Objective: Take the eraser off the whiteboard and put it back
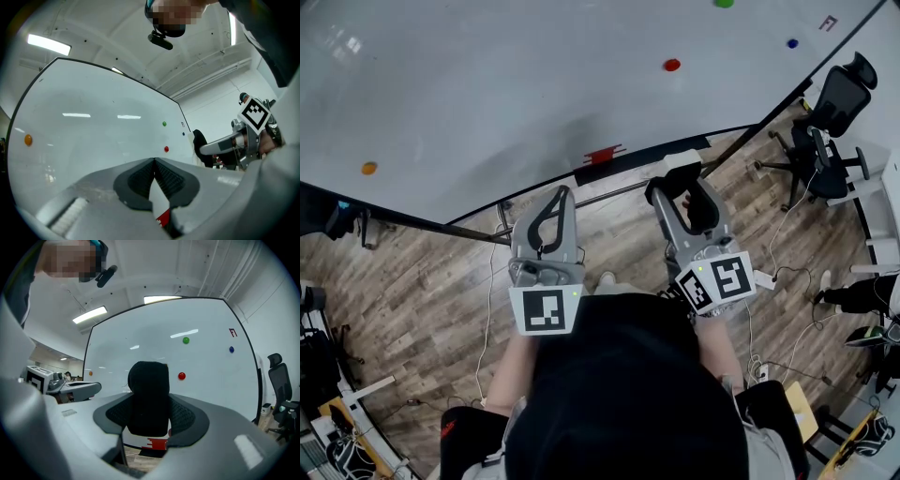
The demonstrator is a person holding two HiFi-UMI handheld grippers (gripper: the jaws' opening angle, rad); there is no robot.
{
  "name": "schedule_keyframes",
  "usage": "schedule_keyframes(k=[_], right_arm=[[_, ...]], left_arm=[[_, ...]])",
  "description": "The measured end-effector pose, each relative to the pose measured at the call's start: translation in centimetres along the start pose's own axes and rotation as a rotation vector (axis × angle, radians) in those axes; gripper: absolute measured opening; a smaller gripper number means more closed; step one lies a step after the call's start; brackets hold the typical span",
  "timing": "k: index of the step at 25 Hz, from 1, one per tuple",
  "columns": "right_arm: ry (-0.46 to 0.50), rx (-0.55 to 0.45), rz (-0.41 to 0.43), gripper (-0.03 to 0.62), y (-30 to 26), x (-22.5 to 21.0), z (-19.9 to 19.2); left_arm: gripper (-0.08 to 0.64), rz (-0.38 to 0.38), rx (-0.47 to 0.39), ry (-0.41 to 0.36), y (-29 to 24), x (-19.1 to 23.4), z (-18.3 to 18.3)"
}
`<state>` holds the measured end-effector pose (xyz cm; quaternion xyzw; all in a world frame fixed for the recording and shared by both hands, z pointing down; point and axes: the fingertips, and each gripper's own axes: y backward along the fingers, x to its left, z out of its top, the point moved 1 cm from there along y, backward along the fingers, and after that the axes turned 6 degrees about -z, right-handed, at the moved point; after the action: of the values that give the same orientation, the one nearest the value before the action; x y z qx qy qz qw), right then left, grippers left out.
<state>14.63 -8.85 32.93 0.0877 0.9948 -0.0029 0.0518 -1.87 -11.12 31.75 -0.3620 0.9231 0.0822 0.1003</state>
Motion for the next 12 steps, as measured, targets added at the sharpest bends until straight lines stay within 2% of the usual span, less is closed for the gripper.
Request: schedule_keyframes(k=[12], right_arm=[[0.019,-0.005,-0.025,0.225,-4.4,-3.2,0.1]], left_arm=[[0.002,0.017,-0.014,0.01,-2.0,0.6,0.0]])
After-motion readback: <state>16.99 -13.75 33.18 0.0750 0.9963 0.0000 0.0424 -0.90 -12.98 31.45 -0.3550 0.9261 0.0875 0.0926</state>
